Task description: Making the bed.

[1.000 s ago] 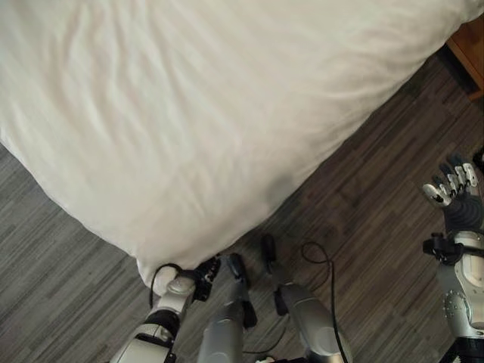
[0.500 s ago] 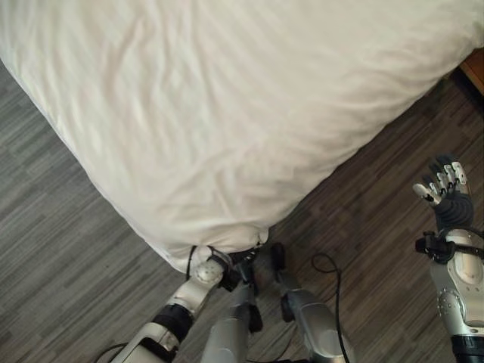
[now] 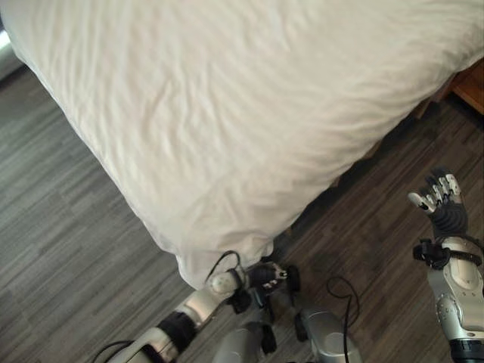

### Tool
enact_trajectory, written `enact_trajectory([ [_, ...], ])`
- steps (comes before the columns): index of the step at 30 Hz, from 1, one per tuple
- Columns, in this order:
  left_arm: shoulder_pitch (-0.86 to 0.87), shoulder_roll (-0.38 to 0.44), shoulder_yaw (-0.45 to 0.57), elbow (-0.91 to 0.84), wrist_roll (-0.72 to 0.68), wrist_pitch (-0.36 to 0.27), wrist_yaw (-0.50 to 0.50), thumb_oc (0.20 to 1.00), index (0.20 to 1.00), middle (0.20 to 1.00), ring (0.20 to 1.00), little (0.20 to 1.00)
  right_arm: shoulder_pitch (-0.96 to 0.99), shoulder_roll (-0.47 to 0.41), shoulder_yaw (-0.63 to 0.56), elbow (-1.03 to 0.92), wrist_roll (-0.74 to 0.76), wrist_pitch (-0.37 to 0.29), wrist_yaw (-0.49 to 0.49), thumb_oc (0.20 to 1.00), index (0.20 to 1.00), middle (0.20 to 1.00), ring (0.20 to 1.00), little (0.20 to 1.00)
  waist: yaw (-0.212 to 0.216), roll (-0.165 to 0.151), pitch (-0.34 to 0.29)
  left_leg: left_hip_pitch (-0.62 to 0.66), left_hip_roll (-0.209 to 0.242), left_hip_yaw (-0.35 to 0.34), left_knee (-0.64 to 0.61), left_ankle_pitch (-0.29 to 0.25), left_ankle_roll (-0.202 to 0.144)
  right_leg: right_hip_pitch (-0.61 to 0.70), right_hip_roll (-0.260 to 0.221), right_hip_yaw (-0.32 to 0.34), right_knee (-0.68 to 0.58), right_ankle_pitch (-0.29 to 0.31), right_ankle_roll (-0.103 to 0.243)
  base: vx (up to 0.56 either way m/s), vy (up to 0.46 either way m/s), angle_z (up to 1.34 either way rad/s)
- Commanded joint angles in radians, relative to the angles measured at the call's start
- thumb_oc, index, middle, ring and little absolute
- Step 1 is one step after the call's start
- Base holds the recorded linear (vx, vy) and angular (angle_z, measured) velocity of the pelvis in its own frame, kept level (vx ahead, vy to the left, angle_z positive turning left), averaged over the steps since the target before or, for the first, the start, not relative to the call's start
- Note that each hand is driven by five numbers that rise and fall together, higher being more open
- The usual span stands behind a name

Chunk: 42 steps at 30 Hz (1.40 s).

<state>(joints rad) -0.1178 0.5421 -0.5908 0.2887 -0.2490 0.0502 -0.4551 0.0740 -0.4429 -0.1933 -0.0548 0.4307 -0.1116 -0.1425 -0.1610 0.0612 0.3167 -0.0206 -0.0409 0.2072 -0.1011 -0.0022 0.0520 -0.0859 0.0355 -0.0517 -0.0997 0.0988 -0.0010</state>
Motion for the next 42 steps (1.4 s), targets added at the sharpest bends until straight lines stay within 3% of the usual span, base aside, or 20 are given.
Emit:
enact_trajectory([
  [1, 0.020, -0.005, 0.040, -0.021, -0.208, -0.016, -0.041, 0.200, 0.200, 0.200, 0.200, 0.200, 0.003, -0.012, -0.079, -0.005, -0.036, -0.040, 0.013, 1.000, 1.000, 1.000, 1.000, 1.000, 0.018, 0.001, -0.109, 0.069, -0.015, -0.029, 0.014, -0.083, -0.009, 0.048, -0.030, -0.012, 0.128, -0.162, 0.058, 0.00, -0.031, 0.19],
  [2, 0.043, 0.004, 0.077, -0.057, -0.265, -0.013, -0.033, 0.200, 0.200, 0.200, 0.200, 0.200, 0.004, -0.011, -0.085, -0.007, -0.040, -0.044, 0.015, 1.000, 1.000, 1.000, 1.000, 1.000, 0.020, 0.000, -0.121, 0.076, -0.016, -0.035, 0.014, -0.083, -0.010, 0.062, -0.032, -0.018, 0.119, -0.161, 0.059, -0.04, -0.055, 0.25],
  [3, 0.105, -0.014, 0.178, -0.124, -0.421, -0.008, -0.005, 0.200, 0.200, 0.200, 0.200, 0.200, 0.007, 0.001, -0.098, -0.011, -0.066, -0.051, 0.021, 1.000, 1.000, 1.000, 1.000, 1.000, 0.032, -0.005, -0.169, 0.097, -0.017, -0.050, 0.014, -0.083, -0.012, 0.099, -0.033, -0.030, 0.100, -0.161, 0.058, -0.04, -0.055, 0.23],
  [8, 0.175, -0.079, 0.296, -0.181, -0.567, 0.008, 0.006, 0.200, 0.200, 0.200, 0.200, 0.200, 0.008, 0.009, -0.108, -0.037, -0.119, -0.055, 0.031, 1.000, 1.000, 1.000, 1.000, 1.000, 0.046, -0.019, -0.223, 0.124, -0.019, -0.066, 0.014, -0.086, -0.010, 0.137, -0.031, -0.041, 0.085, -0.164, 0.057, -0.04, -0.033, 0.18],
  [12, 0.239, -0.099, 0.374, -0.223, -0.555, -0.033, 0.040, 0.200, 0.200, 0.200, 0.200, 0.200, 0.011, 0.014, -0.111, -0.090, -0.165, -0.058, 0.063, 1.000, 1.000, 1.000, 1.000, 1.000, 0.059, -0.030, -0.257, 0.145, -0.019, -0.076, 0.014, -0.091, -0.008, 0.164, -0.030, -0.049, 0.082, -0.169, 0.054, -0.04, -0.022, 0.05],
  [13, 0.270, -0.109, 0.426, -0.230, -0.503, -0.072, 0.081, 0.812, 0.812, 0.812, 0.812, 0.812, 0.020, 0.028, -0.094, -0.116, -0.150, -0.061, 0.089, 1.000, 1.000, 1.000, 1.000, 1.000, 0.066, -0.035, -0.267, 0.153, -0.018, -0.079, 0.014, -0.092, -0.006, 0.173, -0.028, -0.054, 0.081, -0.173, 0.052, -0.03, -0.021, 0.01],
  [14, 0.272, -0.109, 0.428, -0.232, -0.501, -0.072, 0.082, 1.000, 1.000, 1.000, 1.000, 1.000, 0.021, 0.029, -0.093, -0.117, -0.150, -0.061, 0.089, 1.000, 1.000, 1.000, 1.000, 1.000, 0.064, -0.036, -0.267, 0.153, -0.018, -0.079, 0.014, -0.093, -0.006, 0.174, -0.028, -0.054, 0.081, -0.173, 0.052, -0.04, -0.020, -0.01],
  [16, 0.330, -0.178, 0.537, -0.215, -0.446, -0.115, 0.170, 1.000, 1.000, 1.000, 1.000, 1.000, 0.061, 0.064, -0.010, -0.134, -0.072, -0.049, 0.174, 1.000, 1.000, 1.000, 1.000, 1.000, 0.079, -0.048, -0.273, 0.166, -0.016, -0.080, 0.014, -0.093, -0.006, 0.189, -0.026, -0.056, 0.078, -0.177, 0.047, -0.03, -0.024, 0.03],
  [21, 0.403, -0.243, 0.608, -0.214, -0.363, -0.149, 0.246, 1.000, 1.000, 1.000, 1.000, 1.000, 0.130, 0.097, 0.067, -0.124, 0.007, -0.023, 0.247, 1.000, 1.000, 1.000, 1.000, 1.000, 0.091, -0.058, -0.275, 0.171, -0.015, -0.078, 0.014, -0.094, -0.004, 0.199, -0.023, -0.057, 0.068, -0.175, 0.043, -0.03, -0.020, 0.10],
  [23, 0.446, -0.311, 0.655, -0.241, -0.217, -0.210, 0.402, 1.000, 1.000, 1.000, 1.000, 1.000, 0.167, 0.096, 0.183, -0.086, -0.002, -0.005, 0.267, 1.000, 1.000, 1.000, 1.000, 1.000, 0.107, -0.067, -0.268, 0.172, -0.014, -0.080, 0.014, -0.093, -0.004, 0.204, -0.019, -0.059, 0.060, -0.174, 0.041, -0.05, -0.024, 0.04],
  [30, 0.409, -0.330, 0.581, -0.252, -0.151, -0.262, 0.585, 1.000, 1.000, 1.000, 1.000, 1.000, 0.169, 0.066, 0.288, -0.019, -0.079, -0.044, 0.176, 1.000, 1.000, 1.000, 1.000, 1.000, 0.118, -0.075, -0.259, 0.175, -0.013, -0.079, 0.014, -0.089, -0.005, 0.214, -0.016, -0.061, 0.046, -0.166, 0.046, -0.03, -0.006, 0.00],
  [35, 0.376, -0.310, 0.533, -0.230, -0.089, -0.269, 0.620, 1.000, 1.000, 1.000, 1.000, 1.000, 0.165, 0.053, 0.299, -0.013, -0.089, -0.064, 0.149, 1.000, 1.000, 1.000, 1.000, 1.000, 0.114, -0.078, -0.253, 0.183, -0.013, -0.086, 0.014, -0.092, -0.005, 0.219, -0.017, -0.066, 0.057, -0.173, 0.046, 0.00, 0.002, 0.02],
  [42, 0.360, -0.312, 0.485, -0.207, -0.140, -0.274, 0.626, 1.000, 1.000, 1.000, 1.000, 1.000, 0.167, 0.056, 0.304, -0.010, -0.105, -0.081, 0.118, 1.000, 1.000, 1.000, 1.000, 1.000, 0.111, -0.081, -0.250, 0.193, -0.012, -0.089, 0.014, -0.096, -0.002, 0.224, -0.017, -0.065, 0.067, -0.178, 0.046, 0.00, 0.000, 0.00],
])
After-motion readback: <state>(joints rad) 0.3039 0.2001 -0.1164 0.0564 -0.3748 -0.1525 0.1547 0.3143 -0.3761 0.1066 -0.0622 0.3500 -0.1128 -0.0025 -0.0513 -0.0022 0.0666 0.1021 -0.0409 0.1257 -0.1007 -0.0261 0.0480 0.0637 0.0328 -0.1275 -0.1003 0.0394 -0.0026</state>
